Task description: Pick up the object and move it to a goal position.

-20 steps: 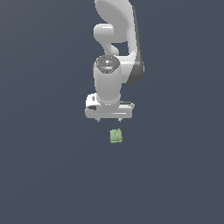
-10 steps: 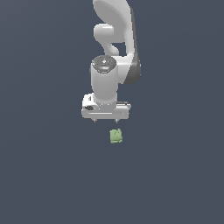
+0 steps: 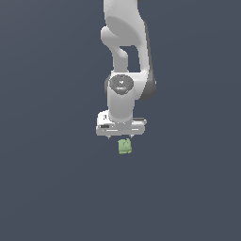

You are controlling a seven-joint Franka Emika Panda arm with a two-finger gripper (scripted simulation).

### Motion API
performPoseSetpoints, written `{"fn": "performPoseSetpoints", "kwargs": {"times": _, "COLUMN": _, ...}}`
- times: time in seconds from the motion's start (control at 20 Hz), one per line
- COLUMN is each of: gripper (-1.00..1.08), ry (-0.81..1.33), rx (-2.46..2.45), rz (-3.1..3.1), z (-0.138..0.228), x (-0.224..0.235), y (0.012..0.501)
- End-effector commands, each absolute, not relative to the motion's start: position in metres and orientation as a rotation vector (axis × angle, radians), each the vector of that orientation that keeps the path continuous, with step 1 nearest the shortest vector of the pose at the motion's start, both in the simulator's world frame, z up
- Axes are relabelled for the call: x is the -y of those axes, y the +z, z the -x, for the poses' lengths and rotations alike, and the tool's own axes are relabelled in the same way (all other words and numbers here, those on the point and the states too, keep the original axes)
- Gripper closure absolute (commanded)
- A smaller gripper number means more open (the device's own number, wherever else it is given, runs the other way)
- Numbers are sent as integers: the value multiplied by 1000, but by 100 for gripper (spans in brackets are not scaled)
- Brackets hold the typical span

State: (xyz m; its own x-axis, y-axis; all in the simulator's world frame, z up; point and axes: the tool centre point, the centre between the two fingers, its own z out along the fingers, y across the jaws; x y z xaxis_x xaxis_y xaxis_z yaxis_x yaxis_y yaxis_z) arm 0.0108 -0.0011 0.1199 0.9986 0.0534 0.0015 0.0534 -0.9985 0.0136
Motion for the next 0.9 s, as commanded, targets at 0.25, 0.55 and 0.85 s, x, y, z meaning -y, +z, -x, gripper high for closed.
{"fn": "performPoseSetpoints", "kwargs": {"times": 0.25, "gripper": -92, "ry": 0, "rx": -148, "rz": -3137, "z": -16, "x": -20, "y": 92}}
{"fn": "performPoseSetpoints", "kwargs": {"times": 0.55, "gripper": -92, "ry": -2, "rx": -151, "rz": -3137, "z": -16, "x": -21, "y": 89}}
{"fn": "performPoseSetpoints", "kwargs": {"times": 0.85, "gripper": -92, "ry": -1, "rx": -152, "rz": -3137, "z": -16, "x": -21, "y": 66}}
